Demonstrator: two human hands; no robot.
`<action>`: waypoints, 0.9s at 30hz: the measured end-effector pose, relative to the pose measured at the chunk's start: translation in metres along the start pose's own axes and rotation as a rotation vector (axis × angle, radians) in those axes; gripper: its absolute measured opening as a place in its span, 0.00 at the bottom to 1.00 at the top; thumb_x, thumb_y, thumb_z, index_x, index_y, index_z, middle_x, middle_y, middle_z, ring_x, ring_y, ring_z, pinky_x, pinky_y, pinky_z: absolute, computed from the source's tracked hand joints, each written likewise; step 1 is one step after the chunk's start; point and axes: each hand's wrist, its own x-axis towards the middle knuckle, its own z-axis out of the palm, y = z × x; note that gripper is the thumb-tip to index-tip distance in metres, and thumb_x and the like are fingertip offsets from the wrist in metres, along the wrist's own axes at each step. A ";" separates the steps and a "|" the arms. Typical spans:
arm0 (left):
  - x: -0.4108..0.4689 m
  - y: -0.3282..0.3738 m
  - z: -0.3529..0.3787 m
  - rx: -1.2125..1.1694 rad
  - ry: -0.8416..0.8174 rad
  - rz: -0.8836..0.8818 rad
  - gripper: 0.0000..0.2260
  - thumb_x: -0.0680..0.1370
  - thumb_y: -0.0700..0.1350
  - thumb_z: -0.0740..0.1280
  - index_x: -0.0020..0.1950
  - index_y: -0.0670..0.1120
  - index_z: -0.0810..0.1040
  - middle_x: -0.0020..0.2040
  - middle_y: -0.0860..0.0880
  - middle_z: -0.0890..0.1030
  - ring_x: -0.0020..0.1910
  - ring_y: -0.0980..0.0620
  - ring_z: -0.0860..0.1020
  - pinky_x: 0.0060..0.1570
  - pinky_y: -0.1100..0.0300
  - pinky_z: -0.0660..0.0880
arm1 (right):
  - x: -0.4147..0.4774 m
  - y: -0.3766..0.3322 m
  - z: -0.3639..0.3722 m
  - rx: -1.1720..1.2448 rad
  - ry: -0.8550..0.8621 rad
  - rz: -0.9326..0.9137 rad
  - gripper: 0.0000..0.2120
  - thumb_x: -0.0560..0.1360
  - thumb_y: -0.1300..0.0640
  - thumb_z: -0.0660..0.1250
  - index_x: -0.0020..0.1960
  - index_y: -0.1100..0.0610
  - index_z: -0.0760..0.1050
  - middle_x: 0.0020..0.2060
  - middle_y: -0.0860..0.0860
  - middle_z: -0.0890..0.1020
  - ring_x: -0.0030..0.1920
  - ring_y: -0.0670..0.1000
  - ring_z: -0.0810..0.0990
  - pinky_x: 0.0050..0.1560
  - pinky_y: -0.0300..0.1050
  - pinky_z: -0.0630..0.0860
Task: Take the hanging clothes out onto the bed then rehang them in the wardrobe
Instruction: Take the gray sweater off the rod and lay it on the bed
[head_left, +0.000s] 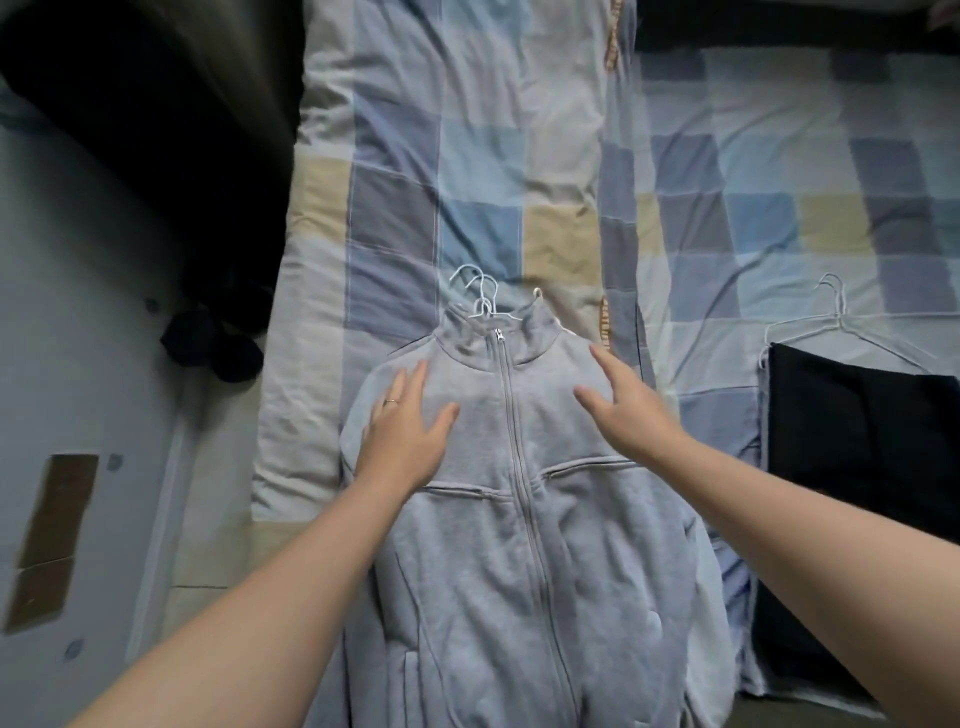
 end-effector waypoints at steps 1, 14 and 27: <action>-0.011 0.003 -0.003 0.038 -0.011 0.003 0.31 0.80 0.58 0.62 0.81 0.54 0.55 0.81 0.48 0.56 0.79 0.48 0.54 0.76 0.47 0.56 | -0.012 -0.004 -0.004 0.005 0.001 -0.009 0.29 0.80 0.54 0.64 0.78 0.56 0.58 0.77 0.52 0.62 0.76 0.50 0.59 0.73 0.41 0.53; -0.157 0.130 -0.064 0.183 -0.085 0.304 0.33 0.79 0.66 0.54 0.81 0.59 0.47 0.82 0.52 0.45 0.80 0.49 0.44 0.75 0.48 0.46 | -0.205 -0.051 -0.095 0.025 0.193 0.148 0.29 0.81 0.42 0.56 0.79 0.43 0.51 0.79 0.45 0.52 0.79 0.51 0.46 0.76 0.59 0.48; -0.275 0.266 -0.007 0.375 -0.268 0.729 0.36 0.73 0.74 0.41 0.79 0.64 0.46 0.81 0.55 0.41 0.80 0.50 0.40 0.75 0.42 0.40 | -0.394 0.044 -0.142 -0.020 0.494 0.322 0.29 0.80 0.37 0.49 0.78 0.37 0.43 0.79 0.41 0.45 0.78 0.47 0.38 0.75 0.59 0.39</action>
